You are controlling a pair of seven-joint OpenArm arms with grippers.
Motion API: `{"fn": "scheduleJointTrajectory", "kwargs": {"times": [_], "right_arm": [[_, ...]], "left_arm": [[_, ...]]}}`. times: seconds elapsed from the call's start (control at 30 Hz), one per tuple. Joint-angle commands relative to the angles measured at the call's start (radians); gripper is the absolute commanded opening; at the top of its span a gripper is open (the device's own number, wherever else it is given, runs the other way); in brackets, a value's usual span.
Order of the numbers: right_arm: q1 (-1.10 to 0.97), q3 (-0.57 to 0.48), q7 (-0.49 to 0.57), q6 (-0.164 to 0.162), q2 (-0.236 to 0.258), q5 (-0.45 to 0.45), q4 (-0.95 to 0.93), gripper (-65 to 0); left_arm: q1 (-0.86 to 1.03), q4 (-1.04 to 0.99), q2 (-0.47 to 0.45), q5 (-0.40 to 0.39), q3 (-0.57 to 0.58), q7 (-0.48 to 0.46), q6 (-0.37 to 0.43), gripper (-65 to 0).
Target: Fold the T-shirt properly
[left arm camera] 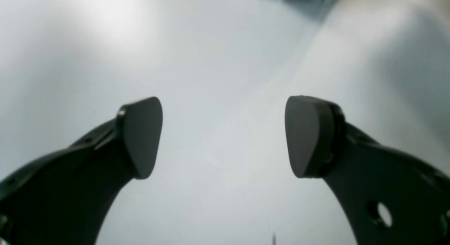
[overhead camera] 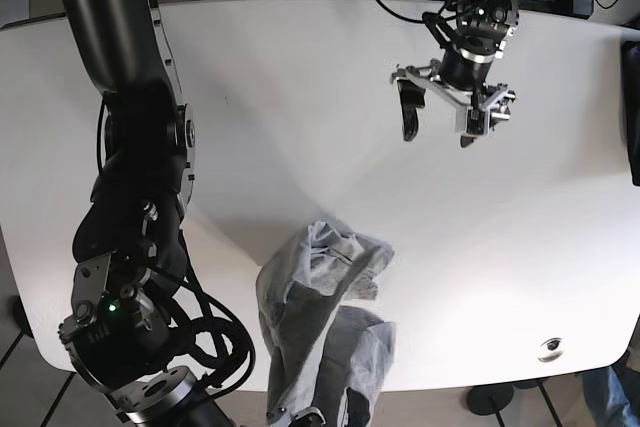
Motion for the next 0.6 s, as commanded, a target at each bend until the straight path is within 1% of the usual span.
{"fn": "scheduleJointTrajectory", "kwargs": {"times": [0.03,0.07,0.13,0.17,0.27,0.3,0.33,0.37,0.47,0.53,0.6], "right_arm": [[0.032,0.004,0.034,-0.004,0.002,0.003,0.011,-63.3],[0.021,0.004,0.034,-0.004,0.002,0.000,0.011,-63.3],[0.014,0.004,0.034,-0.004,0.002,0.000,0.011,-63.1],[0.011,0.004,0.034,-0.004,0.002,0.000,0.011,-63.1],[-0.003,0.004,0.036,-0.004,0.004,-0.001,0.011,-63.1],[-0.008,0.004,0.037,-0.004,0.004,-0.001,0.011,-63.1],[-0.011,0.006,0.037,-0.004,0.015,0.005,0.011,-63.1],[-0.012,0.006,0.037,-0.004,0.021,0.008,0.011,-63.1],[-0.026,0.006,0.039,-0.004,0.025,0.008,0.012,-63.1],[-0.031,0.006,0.039,-0.004,0.027,0.008,0.015,-63.1],[-0.040,0.006,0.039,-0.004,0.030,0.008,0.015,-63.1]], "left_arm": [[-0.093,-0.026,-0.001,-0.006,0.002,0.025,-0.002,-3.6],[-0.152,-0.053,-0.001,-0.006,0.001,0.062,-0.002,0.0],[-0.259,-0.124,0.000,-0.007,0.001,0.123,-0.002,0.0],[-0.310,-0.164,0.000,-0.009,0.001,0.139,-0.002,0.0],[-0.443,-0.311,0.000,-0.009,0.036,0.139,-0.002,0.0],[-0.505,-0.389,0.000,-0.011,0.056,0.139,-0.002,0.0],[-0.561,-0.465,0.000,-0.012,0.075,0.137,-0.002,0.0],[-0.597,-0.514,0.002,-0.014,0.093,0.126,-0.002,0.0],[-0.683,-0.667,0.029,-0.007,0.148,0.044,-0.002,0.0],[-0.748,-0.798,0.036,-0.007,0.177,0.008,-0.002,0.0],[-0.810,-0.923,0.062,-0.012,0.219,-0.061,-0.002,0.0]]}}
